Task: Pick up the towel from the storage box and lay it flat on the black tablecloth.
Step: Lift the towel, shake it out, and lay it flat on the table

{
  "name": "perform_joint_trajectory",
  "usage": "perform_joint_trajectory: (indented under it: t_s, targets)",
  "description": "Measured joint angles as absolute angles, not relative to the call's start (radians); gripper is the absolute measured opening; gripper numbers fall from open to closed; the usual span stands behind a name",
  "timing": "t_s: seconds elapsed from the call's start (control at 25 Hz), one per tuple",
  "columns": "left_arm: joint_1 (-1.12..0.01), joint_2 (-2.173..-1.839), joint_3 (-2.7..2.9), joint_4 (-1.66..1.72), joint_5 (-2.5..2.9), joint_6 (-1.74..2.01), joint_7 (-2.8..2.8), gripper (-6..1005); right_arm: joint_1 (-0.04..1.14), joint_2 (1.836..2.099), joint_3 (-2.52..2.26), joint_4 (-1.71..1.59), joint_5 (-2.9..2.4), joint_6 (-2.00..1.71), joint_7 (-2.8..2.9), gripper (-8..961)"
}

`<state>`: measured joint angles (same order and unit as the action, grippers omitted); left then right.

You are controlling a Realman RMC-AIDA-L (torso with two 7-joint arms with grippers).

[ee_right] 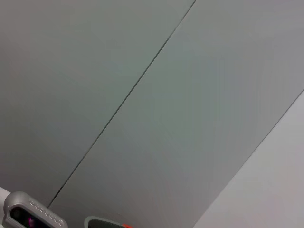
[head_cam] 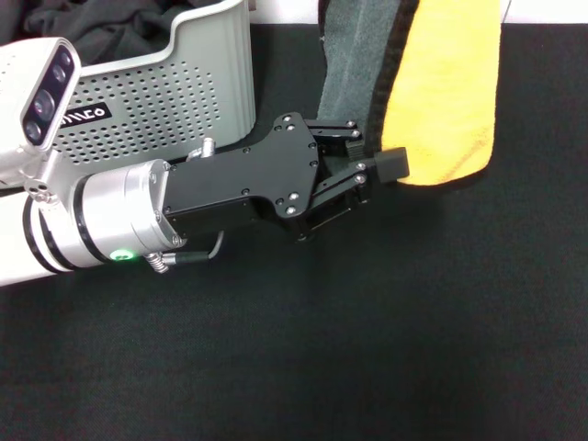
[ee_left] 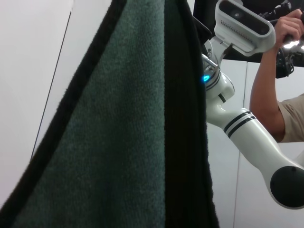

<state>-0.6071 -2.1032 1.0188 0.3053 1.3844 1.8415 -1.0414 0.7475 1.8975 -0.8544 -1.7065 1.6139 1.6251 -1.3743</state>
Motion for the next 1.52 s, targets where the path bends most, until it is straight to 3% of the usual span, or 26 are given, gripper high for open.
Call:
perform_joint_trajectory:
  t_s: [0.2, 0.4, 0.52, 0.76, 0.88, 0.92, 1.08, 1.52]
  targets:
    - [-0.602, -2.103, 1.020, 0.305, 1.384, 1.843, -1.045, 304, 0.745, 1.898, -0.854, -1.713, 1.614, 1.625, -1.374, 38]
    - [-0.599, -2.103, 1.021, 0.305, 1.383, 1.845, -1.045, 142, 0.733, 1.900, -0.854, -1.730, 1.614, 1.626, -1.374, 39]
    - [-0.597, -2.101, 1.017, 0.305, 1.378, 1.846, -1.055, 106, 0.717, 1.907, -0.854, -1.748, 1.614, 1.625, -1.374, 39]
    - [-0.577, -2.095, 1.014, 0.322, 1.349, 1.850, -1.126, 34, 0.646, 1.945, -0.854, -1.815, 1.613, 1.623, -1.373, 40]
    - [-0.559, -2.093, 1.011, 0.356, 1.346, 1.859, -1.169, 26, 0.608, 1.967, -0.854, -1.853, 1.613, 1.616, -1.367, 40]
    - [-0.521, -2.092, 1.011, 0.429, 1.345, 1.870, -1.222, 24, 0.569, 1.988, -0.854, -1.892, 1.613, 1.613, -1.360, 40]
    - [-0.437, -2.093, 1.016, 0.600, 1.329, 1.889, -1.336, 21, 0.492, 2.016, -0.858, -1.968, 1.623, 1.599, -1.332, 41]
    - [-0.295, -2.092, 1.022, 0.960, 1.302, 1.968, -1.590, 21, 0.261, 2.016, -0.884, -2.035, 1.771, 1.610, -1.218, 42]
